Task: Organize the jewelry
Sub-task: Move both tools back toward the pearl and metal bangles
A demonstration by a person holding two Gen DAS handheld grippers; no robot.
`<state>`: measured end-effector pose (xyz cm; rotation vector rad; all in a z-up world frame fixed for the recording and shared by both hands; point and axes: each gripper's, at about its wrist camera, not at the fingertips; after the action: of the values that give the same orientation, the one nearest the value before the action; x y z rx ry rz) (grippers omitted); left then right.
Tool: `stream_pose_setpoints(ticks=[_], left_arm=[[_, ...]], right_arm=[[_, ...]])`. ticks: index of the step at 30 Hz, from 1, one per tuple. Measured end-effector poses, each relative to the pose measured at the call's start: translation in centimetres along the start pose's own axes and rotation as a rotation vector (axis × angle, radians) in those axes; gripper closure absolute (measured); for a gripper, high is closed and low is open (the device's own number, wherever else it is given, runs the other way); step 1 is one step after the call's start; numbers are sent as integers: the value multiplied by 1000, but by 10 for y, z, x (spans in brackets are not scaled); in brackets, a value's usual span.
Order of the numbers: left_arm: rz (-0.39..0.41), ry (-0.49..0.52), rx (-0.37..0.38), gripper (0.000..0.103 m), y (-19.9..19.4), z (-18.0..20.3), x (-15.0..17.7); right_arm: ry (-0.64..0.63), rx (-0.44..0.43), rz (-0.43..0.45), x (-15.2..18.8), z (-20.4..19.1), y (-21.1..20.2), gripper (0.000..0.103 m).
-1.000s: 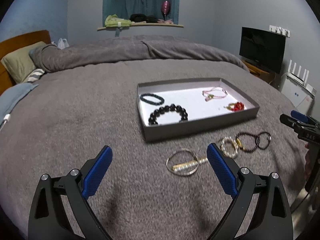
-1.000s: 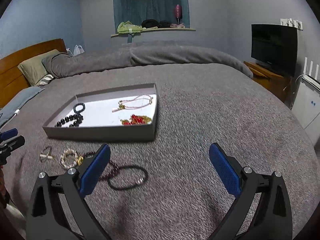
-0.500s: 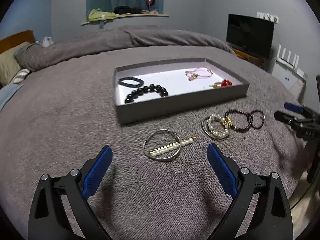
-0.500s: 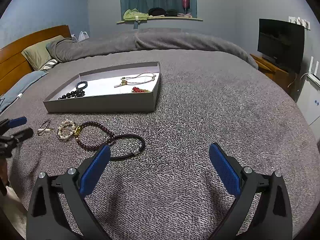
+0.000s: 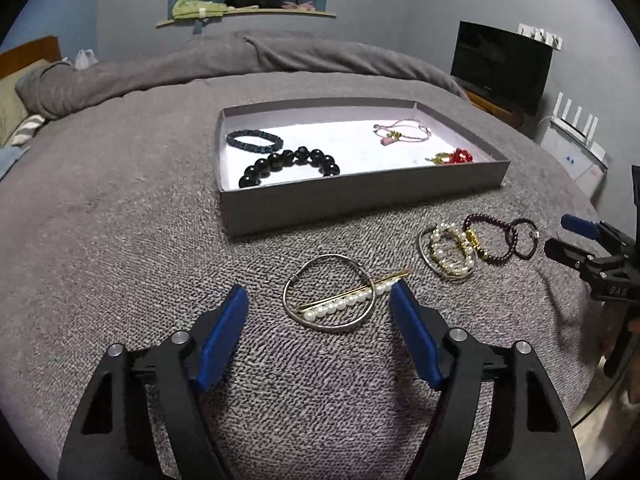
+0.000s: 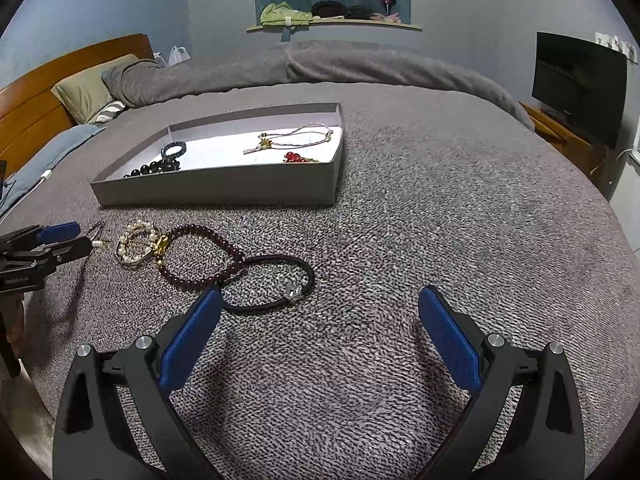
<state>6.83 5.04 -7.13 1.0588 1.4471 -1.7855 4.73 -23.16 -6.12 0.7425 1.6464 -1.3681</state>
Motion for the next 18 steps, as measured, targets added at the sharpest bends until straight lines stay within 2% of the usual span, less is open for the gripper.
stream_pose_setpoints(ticks=[4, 6, 10, 12, 16, 18], left_arm=[[3, -3, 7, 41, 0, -2, 0], [-2, 0, 11, 44, 1, -1, 0], [-11, 19, 16, 50, 2, 2, 2], [-14, 26, 19, 52, 2, 2, 3], [-17, 25, 25, 53, 2, 2, 3], [-18, 26, 23, 53, 2, 2, 3]], right_arm=[[0, 4, -14, 1, -1, 6, 6], [8, 5, -12, 0, 0, 8, 11], [19, 2, -31, 0, 0, 12, 35], [15, 3, -44, 1, -1, 13, 39], [-23, -9, -56, 2, -9, 15, 56], [-38, -11, -61, 3, -12, 16, 59]])
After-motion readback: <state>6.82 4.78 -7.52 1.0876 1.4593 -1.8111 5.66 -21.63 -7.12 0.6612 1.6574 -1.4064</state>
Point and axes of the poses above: each gripper's, at about its wrist camera, not at the fingertips, and y roughly the way its jaws point, z to its right, x to its underside, and after that the axes turned 14 degrees about z, right-handed
